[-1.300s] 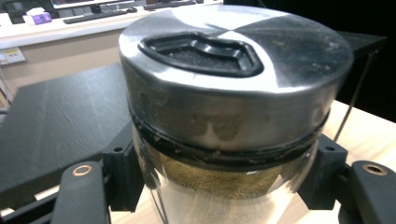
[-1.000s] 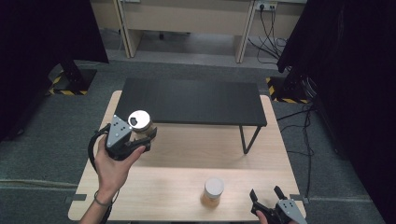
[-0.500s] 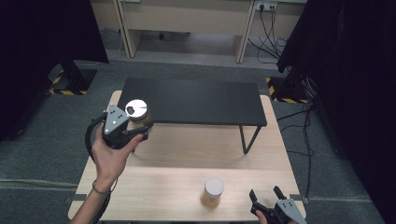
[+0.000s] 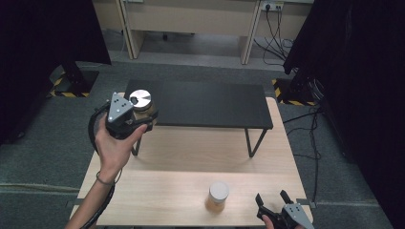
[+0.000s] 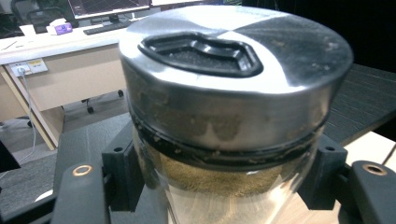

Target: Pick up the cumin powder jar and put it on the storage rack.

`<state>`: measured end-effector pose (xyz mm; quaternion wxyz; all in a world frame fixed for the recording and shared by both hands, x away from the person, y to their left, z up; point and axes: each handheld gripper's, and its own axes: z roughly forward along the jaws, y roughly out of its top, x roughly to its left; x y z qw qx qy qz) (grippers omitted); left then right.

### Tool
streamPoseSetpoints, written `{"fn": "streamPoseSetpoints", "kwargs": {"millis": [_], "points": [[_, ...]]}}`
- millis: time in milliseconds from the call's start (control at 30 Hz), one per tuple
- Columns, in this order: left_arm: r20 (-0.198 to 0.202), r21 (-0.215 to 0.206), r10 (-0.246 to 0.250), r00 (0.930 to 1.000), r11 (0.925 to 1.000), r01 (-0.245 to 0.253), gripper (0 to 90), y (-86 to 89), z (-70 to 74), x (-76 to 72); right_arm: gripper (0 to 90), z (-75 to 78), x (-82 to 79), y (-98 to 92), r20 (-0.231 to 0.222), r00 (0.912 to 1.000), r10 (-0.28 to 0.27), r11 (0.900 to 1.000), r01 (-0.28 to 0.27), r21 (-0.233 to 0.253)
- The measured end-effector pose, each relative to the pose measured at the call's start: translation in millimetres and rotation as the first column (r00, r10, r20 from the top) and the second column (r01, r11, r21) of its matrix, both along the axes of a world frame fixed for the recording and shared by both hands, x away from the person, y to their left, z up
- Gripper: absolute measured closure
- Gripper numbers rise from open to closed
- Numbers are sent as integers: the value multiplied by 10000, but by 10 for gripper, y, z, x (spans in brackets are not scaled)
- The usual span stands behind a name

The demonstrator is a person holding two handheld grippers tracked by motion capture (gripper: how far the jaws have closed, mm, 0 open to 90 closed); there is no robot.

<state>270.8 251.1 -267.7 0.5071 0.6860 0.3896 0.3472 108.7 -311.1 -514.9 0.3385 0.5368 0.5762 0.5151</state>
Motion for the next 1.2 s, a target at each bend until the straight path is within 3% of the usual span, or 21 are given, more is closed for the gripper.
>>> {"fn": "streamPoseSetpoints", "kwargs": {"millis": [433, 1200], "points": [[-104, -62, 391, 9992, 9992, -392, 303, -17, 113, 238, 21, 4, 6, 16, 43, 9999, 100, 9999, -100, -25], [-495, 309, 985, 9939, 9948, -970, 303, -75, 21, 554, 21, 2, 15, 26, -31, 9998, 209, 9998, -209, -52]]}}
